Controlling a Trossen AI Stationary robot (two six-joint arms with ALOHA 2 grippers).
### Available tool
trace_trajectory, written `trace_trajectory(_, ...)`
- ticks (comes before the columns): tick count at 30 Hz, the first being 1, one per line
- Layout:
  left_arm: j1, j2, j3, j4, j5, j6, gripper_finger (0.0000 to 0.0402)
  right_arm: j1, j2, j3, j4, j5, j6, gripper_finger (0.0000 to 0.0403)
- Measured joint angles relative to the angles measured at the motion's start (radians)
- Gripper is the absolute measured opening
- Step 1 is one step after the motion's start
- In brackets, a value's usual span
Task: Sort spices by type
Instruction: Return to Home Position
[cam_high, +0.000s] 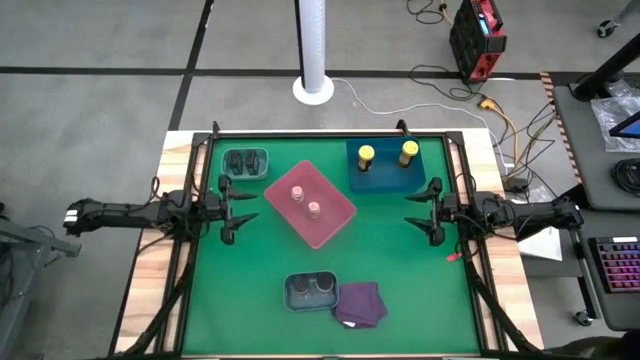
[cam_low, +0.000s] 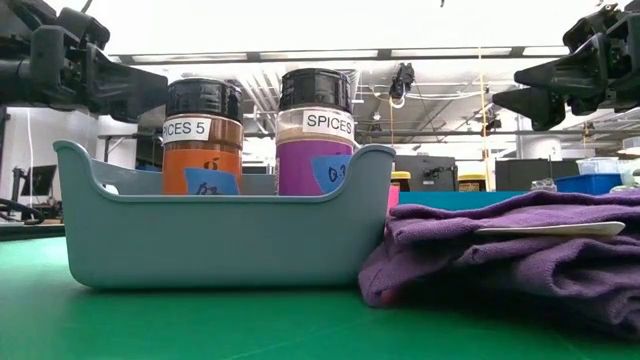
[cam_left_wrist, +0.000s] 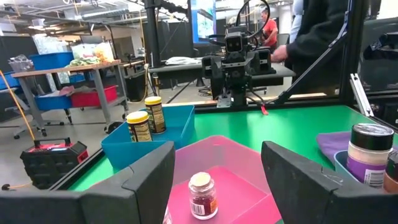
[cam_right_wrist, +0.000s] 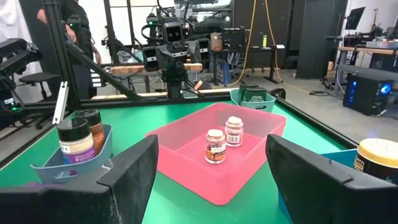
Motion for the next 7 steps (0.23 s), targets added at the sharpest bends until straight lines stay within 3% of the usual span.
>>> trace_trajectory(7,0.000,0.000,0.000,0.000,0.000,0.000,0.0223,0.000,0.000,0.000,0.000,0.000,0.000,0.0296)
